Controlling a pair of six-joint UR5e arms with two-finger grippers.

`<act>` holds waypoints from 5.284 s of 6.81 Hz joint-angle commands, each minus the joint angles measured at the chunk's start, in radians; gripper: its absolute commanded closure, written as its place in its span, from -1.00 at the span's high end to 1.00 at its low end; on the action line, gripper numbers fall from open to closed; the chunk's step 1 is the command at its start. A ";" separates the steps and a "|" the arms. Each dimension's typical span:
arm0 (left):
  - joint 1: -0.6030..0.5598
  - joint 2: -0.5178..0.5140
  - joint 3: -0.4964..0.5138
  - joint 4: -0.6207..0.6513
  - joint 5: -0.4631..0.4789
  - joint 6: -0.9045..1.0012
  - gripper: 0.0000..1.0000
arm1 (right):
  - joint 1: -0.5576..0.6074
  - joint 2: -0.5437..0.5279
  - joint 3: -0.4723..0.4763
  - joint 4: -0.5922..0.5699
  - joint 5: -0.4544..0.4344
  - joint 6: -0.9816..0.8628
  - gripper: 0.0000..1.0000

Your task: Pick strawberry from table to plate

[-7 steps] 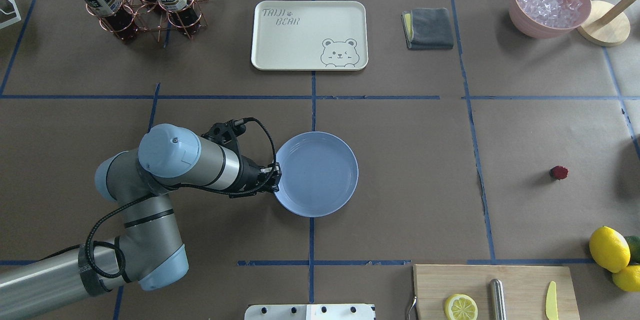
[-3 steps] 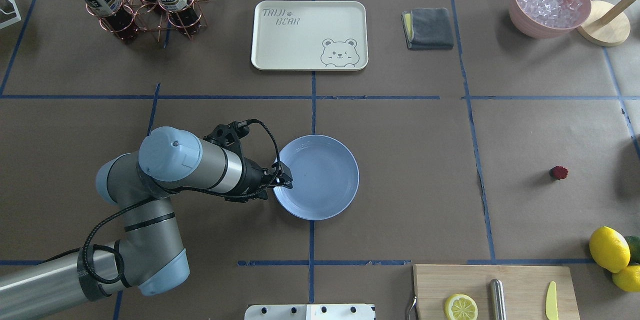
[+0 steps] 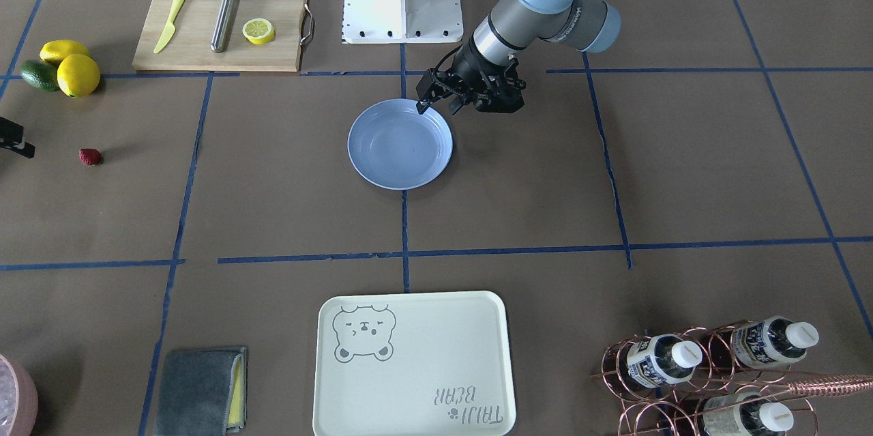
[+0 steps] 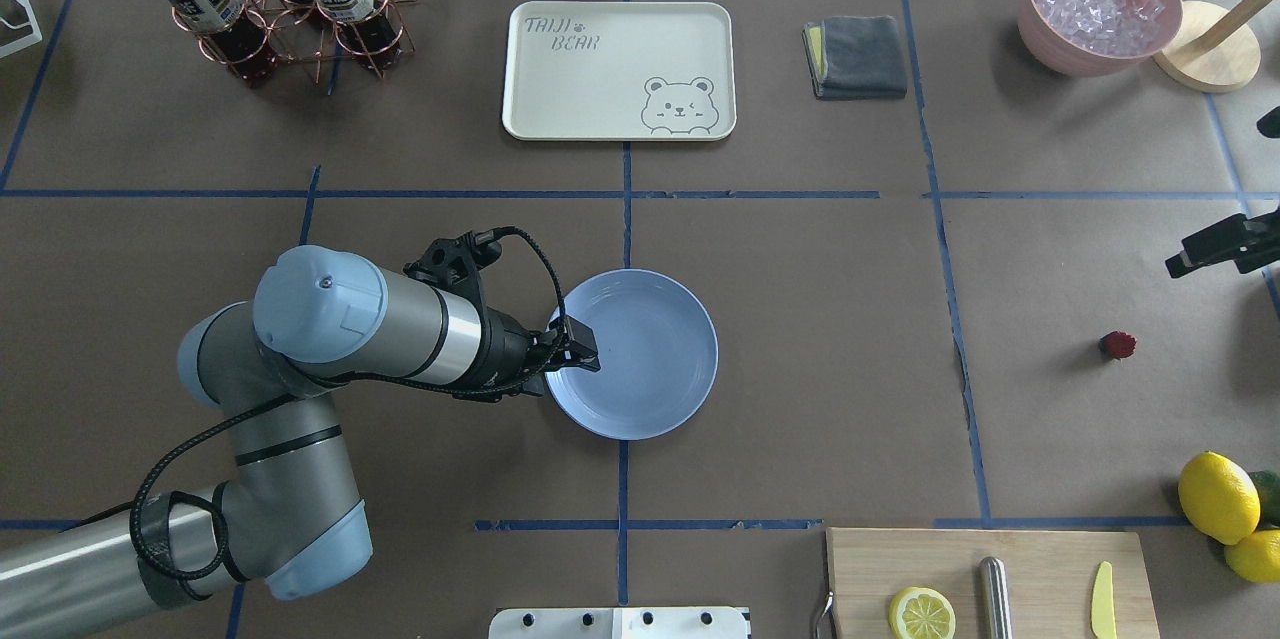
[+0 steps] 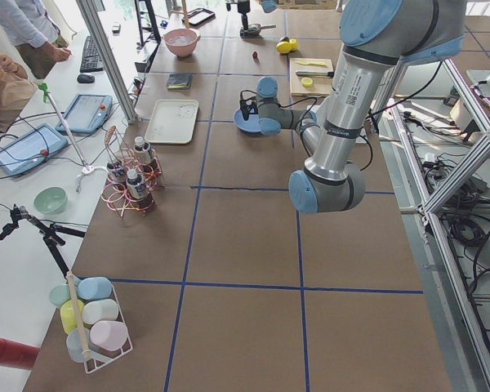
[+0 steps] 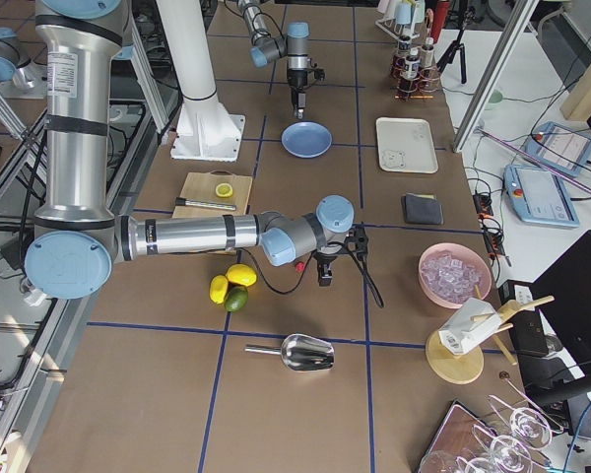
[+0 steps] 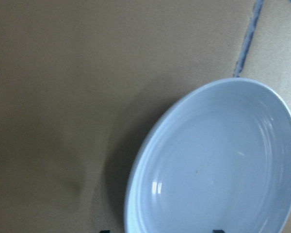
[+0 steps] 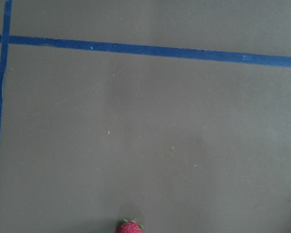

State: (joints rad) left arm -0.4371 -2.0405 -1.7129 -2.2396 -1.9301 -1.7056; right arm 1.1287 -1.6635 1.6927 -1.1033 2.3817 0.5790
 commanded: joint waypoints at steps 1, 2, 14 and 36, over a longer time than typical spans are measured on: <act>0.000 0.002 -0.002 0.000 0.000 0.000 0.53 | -0.198 -0.021 -0.001 0.206 -0.184 0.327 1.00; 0.000 0.002 -0.002 0.000 0.002 0.000 0.53 | -0.237 -0.048 -0.004 0.204 -0.234 0.328 1.00; -0.058 0.009 -0.088 0.000 -0.003 0.006 0.54 | -0.614 0.353 0.123 0.158 -0.450 1.058 -1.00; -0.583 0.618 -0.223 -0.003 -0.298 1.078 0.99 | 0.077 -0.070 0.167 -0.128 -0.049 -0.042 1.00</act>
State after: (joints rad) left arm -0.8914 -1.4719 -1.9607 -2.2478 -2.1241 -0.8478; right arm 1.0302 -1.6930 1.9356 -1.2250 2.2109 0.7855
